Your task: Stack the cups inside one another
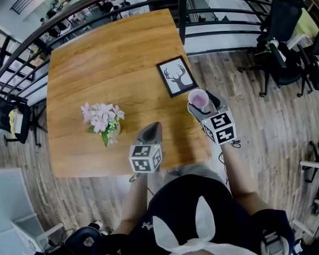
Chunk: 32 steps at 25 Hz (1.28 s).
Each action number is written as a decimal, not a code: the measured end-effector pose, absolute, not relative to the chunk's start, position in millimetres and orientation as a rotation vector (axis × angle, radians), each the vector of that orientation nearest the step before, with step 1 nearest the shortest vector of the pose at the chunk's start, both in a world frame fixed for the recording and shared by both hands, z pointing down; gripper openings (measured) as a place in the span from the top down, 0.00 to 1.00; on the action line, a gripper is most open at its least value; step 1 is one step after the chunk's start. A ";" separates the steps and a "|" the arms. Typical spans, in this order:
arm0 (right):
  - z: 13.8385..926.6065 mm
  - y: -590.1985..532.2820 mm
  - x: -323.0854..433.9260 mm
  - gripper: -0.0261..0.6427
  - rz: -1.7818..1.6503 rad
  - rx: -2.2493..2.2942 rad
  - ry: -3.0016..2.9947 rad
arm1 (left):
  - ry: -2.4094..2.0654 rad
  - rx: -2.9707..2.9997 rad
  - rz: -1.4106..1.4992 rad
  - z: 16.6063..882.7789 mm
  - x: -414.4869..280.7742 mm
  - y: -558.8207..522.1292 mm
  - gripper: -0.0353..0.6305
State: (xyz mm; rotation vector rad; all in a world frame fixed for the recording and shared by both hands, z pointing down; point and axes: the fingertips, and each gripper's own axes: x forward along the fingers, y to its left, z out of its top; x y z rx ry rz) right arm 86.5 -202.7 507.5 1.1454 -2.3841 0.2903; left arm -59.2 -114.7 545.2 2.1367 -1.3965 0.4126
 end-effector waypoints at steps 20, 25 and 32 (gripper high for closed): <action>571.5 -191.2 88.8 0.43 0.414 1.088 -2.282 | -1.426 2.111 0.422 546.5 -71.6 -106.0 0.92; 563.7 -191.5 88.9 0.43 0.400 1.101 -2.293 | -1.417 2.124 0.415 543.7 -68.4 -107.5 0.92; 549.8 -191.9 86.7 0.53 0.382 1.123 -2.323 | -1.427 2.131 0.406 538.9 -70.2 -107.9 0.92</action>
